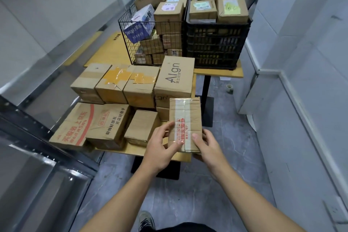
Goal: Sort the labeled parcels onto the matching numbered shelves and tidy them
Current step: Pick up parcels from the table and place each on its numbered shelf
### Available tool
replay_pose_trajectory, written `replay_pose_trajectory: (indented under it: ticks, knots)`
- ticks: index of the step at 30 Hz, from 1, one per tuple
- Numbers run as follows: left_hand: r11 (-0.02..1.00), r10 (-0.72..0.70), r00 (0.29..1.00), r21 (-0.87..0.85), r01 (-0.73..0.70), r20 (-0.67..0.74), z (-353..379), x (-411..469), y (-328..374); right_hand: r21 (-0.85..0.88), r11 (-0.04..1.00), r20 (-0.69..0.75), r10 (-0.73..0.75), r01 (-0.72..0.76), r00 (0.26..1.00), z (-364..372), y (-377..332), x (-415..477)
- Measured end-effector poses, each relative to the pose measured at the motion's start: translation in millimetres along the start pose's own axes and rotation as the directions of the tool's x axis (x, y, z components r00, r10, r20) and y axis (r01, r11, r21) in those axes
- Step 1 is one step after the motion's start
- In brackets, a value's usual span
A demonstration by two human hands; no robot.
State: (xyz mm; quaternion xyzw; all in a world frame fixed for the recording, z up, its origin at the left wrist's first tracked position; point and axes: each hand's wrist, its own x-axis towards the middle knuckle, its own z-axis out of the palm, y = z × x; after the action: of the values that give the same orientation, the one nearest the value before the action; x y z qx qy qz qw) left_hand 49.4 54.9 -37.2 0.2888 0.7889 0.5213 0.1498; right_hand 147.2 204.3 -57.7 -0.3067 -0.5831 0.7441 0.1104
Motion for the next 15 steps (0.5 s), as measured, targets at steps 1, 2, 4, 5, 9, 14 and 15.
replay_pose_trajectory:
  ticks: [1,2,4,5,9,14,15]
  knots:
    - [0.999,0.009,1.000,-0.037,-0.010,-0.007,-1,-1,3,0.048,0.999,-0.022,-0.017,0.018,1.000,1,-2,-1]
    - [0.996,0.001,1.000,-0.088,-0.002,-0.012,-1,-2,6,0.092,0.995,-0.045,-0.031,0.035,0.999,0,-5,-2]
    - [0.973,-0.065,0.997,-0.226,0.054,-0.042,-3,-4,7,0.162,0.986,-0.058,-0.032,0.041,0.998,-2,-9,-3]
    - [0.961,-0.099,0.992,-0.266,0.076,-0.073,-3,-5,4,0.191,0.981,-0.052,-0.025,0.035,0.998,-3,-10,-4]
    - [0.985,-0.122,0.977,-0.142,0.098,-0.175,-8,-12,-2,0.264,0.964,-0.002,-0.009,0.009,1.000,-1,-12,-11]
    - [0.977,-0.156,0.977,-0.169,0.131,-0.144,-24,-28,-4,0.289,0.956,0.097,0.020,-0.048,0.995,13,-10,-17]
    - [0.976,-0.166,0.973,-0.166,0.139,-0.160,-29,-32,-6,0.268,0.963,0.109,0.006,-0.035,0.994,18,-9,-17]
